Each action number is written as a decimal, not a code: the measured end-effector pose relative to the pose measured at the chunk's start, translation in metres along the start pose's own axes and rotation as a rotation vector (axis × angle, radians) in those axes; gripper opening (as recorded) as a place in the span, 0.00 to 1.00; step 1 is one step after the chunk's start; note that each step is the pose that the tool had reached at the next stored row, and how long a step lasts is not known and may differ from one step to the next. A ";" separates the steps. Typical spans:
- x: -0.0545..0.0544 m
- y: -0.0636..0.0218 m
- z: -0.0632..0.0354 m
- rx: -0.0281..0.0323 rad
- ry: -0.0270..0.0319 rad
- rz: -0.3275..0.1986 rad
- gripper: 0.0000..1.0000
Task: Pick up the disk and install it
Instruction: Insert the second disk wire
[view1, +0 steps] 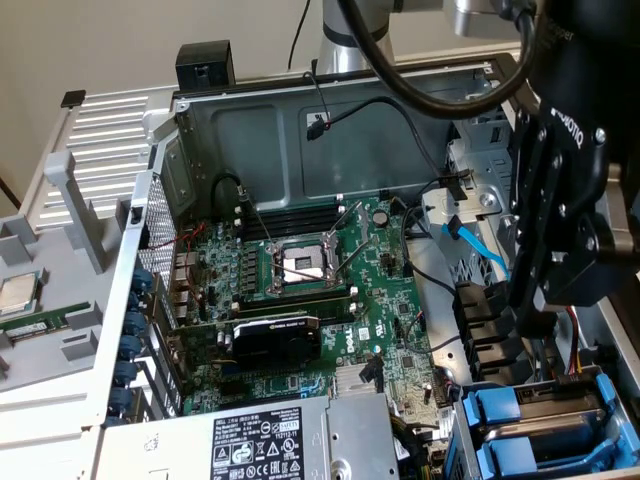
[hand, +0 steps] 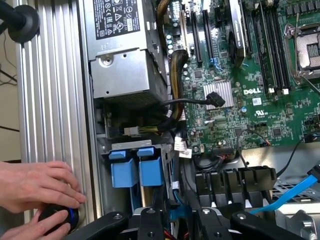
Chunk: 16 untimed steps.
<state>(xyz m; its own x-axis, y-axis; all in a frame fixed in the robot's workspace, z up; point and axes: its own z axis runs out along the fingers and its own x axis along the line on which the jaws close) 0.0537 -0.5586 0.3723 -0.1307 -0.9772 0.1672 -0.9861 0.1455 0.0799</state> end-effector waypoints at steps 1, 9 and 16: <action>0.001 -0.0002 0.0002 0.0001 -0.0001 0.000 0.31; 0.002 -0.0005 0.0010 0.0024 -0.0005 0.001 0.31; 0.002 0.0007 0.0020 0.0032 -0.0008 0.001 0.31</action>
<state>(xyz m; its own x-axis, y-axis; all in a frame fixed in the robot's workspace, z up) 0.0526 -0.5603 0.3707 -0.1320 -0.9772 0.1665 -0.9863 0.1463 0.0765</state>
